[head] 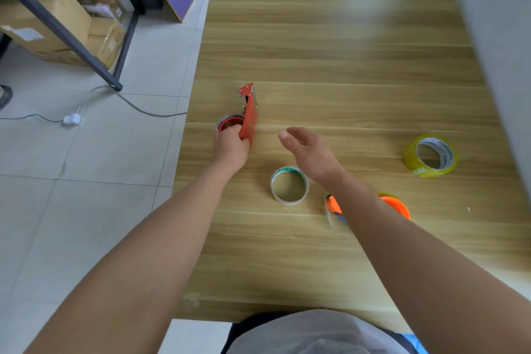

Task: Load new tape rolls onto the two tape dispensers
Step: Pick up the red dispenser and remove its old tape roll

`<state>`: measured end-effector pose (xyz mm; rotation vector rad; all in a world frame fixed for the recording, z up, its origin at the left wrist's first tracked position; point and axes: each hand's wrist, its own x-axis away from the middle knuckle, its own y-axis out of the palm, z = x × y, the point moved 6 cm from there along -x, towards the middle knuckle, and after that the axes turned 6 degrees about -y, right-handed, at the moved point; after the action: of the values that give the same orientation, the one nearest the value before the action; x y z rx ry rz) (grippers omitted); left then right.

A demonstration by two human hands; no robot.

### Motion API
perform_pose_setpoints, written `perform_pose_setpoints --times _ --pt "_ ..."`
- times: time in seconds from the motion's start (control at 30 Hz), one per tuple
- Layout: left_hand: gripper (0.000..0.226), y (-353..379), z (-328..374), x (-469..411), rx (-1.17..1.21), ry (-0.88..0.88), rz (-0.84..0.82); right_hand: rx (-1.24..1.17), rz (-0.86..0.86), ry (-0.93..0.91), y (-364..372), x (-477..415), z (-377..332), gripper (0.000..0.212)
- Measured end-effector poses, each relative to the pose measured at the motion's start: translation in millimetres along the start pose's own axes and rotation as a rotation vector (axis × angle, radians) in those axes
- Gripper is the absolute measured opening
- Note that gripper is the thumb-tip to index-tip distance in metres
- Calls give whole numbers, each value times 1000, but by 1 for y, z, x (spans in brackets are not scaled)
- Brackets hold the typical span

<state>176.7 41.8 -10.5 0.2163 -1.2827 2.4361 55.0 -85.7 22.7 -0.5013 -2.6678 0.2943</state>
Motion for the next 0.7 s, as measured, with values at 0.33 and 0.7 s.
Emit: perform_pose_setpoints --times 0.33,0.7 --pt "12 -31 86 70 96 484 160 -566 65 173 -11 -17 -27 81" --pt "35 -22 112 111 189 476 -429 -551 142 139 -56 15 -30 36"
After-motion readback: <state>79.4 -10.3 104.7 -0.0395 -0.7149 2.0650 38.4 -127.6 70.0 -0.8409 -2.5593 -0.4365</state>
